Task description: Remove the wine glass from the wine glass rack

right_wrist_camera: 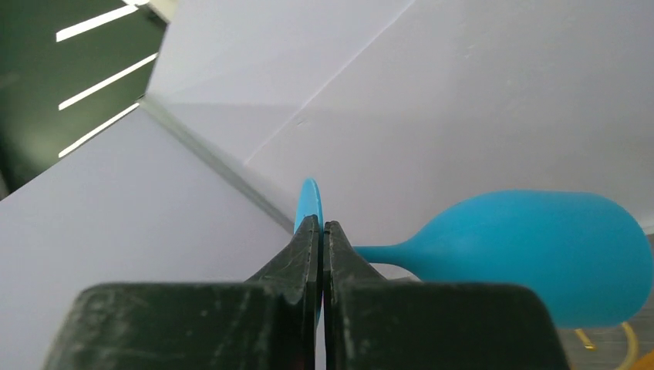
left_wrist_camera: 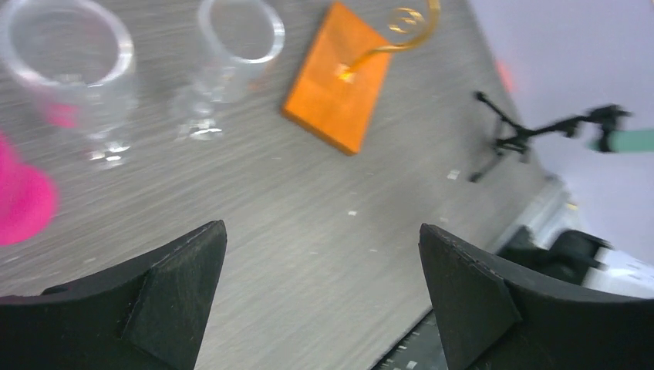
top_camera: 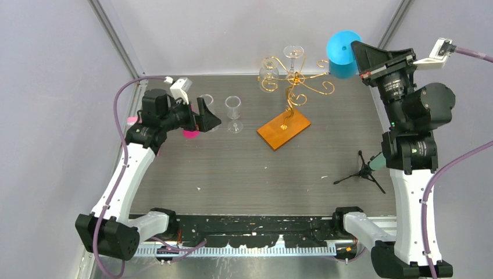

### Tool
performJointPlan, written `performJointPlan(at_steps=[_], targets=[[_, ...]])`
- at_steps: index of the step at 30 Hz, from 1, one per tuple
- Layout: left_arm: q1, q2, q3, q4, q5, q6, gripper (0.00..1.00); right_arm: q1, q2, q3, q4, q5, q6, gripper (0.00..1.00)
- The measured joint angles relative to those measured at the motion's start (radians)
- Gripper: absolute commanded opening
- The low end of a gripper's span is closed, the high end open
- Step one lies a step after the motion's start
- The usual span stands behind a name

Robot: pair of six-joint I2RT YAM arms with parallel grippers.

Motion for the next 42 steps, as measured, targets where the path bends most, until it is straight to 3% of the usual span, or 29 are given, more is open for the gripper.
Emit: performJointPlan(at_steps=[5, 10, 14, 18, 21, 26, 34, 42], targets=[[0.0, 0.047, 0.003, 0.121, 0.241, -0.174, 0.98, -0.001, -0.032, -0.074, 0.181, -0.226, 0.13, 0.0], [-0.005, 0.046, -0.019, 0.39, 0.358, -0.486, 0.99, 0.014, -0.031, -0.199, 0.466, -0.392, 0.375, 0.0], [-0.026, 0.05, -0.057, 0.66, 0.377, -0.795, 0.99, 0.093, -0.025, -0.296, 0.547, -0.418, 0.465, 0.0], [-0.074, 0.086, -0.089, 0.924, 0.376, -1.071, 0.99, 0.287, -0.005, -0.341, 0.551, -0.408, 0.468, 0.0], [-0.097, 0.107, -0.102, 1.047, 0.375, -1.207, 0.99, 0.412, 0.007, -0.354, 0.553, -0.397, 0.451, 0.0], [-0.106, 0.098, -0.121, 1.153, 0.369, -1.359, 0.99, 0.497, 0.016, -0.373, 0.584, -0.36, 0.432, 0.0], [-0.108, 0.088, -0.182, 1.319, 0.35, -1.634, 0.78, 0.532, 0.048, -0.392, 0.651, -0.306, 0.437, 0.0], [-0.105, 0.084, -0.194, 1.412, 0.337, -1.732, 0.53, 0.537, 0.037, -0.396, 0.674, -0.255, 0.439, 0.0]])
